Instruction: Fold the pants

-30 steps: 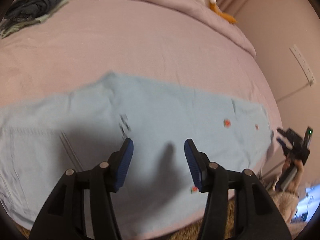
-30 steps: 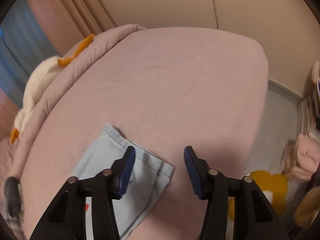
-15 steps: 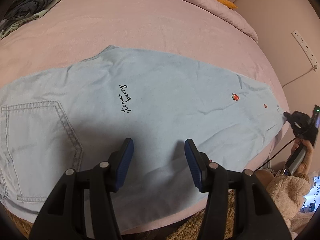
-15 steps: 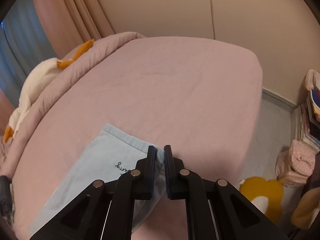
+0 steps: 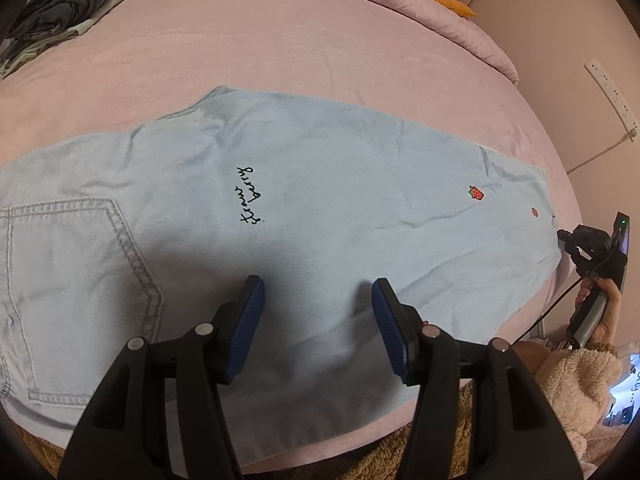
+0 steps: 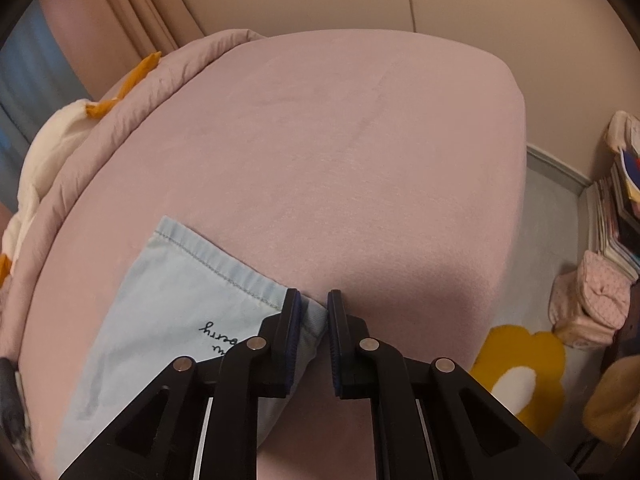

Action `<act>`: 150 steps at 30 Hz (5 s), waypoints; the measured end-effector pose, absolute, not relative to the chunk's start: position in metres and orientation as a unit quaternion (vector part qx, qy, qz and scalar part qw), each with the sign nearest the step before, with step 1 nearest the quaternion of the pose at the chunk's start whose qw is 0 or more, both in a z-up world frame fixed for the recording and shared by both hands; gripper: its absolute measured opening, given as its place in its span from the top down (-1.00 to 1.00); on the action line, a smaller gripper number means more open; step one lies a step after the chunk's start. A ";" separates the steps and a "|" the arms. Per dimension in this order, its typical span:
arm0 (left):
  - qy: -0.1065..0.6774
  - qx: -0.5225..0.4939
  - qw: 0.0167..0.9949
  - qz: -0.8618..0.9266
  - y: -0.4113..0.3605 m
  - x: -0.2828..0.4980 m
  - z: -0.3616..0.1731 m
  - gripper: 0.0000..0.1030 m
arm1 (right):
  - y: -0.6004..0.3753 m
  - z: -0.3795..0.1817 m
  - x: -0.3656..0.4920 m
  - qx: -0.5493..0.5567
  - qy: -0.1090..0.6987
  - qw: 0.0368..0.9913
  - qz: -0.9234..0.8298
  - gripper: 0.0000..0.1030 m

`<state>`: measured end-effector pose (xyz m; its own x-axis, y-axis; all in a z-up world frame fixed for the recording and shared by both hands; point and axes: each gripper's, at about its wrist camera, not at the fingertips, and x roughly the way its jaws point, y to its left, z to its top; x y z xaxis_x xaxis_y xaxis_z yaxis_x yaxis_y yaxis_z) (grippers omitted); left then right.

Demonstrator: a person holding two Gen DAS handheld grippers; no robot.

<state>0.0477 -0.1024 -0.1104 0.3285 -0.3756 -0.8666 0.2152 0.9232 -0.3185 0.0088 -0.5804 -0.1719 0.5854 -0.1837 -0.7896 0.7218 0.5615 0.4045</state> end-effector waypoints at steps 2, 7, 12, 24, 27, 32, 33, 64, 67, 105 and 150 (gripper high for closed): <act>0.551 -0.078 0.811 -0.183 -0.101 0.048 -0.111 -0.09 | -0.579 -0.172 0.011 0.375 0.359 0.807 -0.283 0.83; 0.550 -0.090 0.808 -0.192 -0.094 0.047 -0.112 -0.09 | -0.581 -0.172 0.013 0.377 0.359 0.805 -0.286 0.83; 0.551 -0.097 0.805 -0.197 -0.092 0.046 -0.112 -0.09 | -0.580 -0.172 0.014 0.375 0.360 0.803 -0.292 0.83; 0.550 -0.100 0.802 -0.208 -0.091 0.047 -0.112 -0.18 | -0.581 -0.172 0.015 0.378 0.360 0.800 -0.296 0.79; 0.548 -0.094 0.805 -0.209 -0.091 0.046 -0.112 -0.18 | -0.581 -0.172 0.015 0.379 0.359 0.799 -0.297 0.79; 0.548 -0.100 0.803 -0.210 -0.090 0.047 -0.112 -0.18 | -0.581 -0.171 0.015 0.377 0.360 0.800 -0.298 0.79; 0.548 -0.101 0.803 -0.210 -0.090 0.047 -0.112 -0.18 | -0.581 -0.171 0.015 0.376 0.360 0.800 -0.299 0.79; 0.546 -0.107 0.803 -0.214 -0.089 0.047 -0.111 -0.22 | -0.582 -0.171 0.013 0.380 0.359 0.798 -0.300 0.74; 0.546 -0.107 0.803 -0.214 -0.090 0.047 -0.111 -0.22 | -0.582 -0.171 0.013 0.380 0.360 0.797 -0.301 0.72; 0.549 -0.118 0.797 -0.225 -0.089 0.050 -0.112 -0.35 | -0.572 -0.168 0.016 0.399 0.362 0.805 -0.247 -0.31; 0.513 -0.154 0.835 -0.125 -0.012 0.038 -0.084 -0.32 | -0.226 -0.099 0.058 0.098 0.426 0.870 0.227 0.74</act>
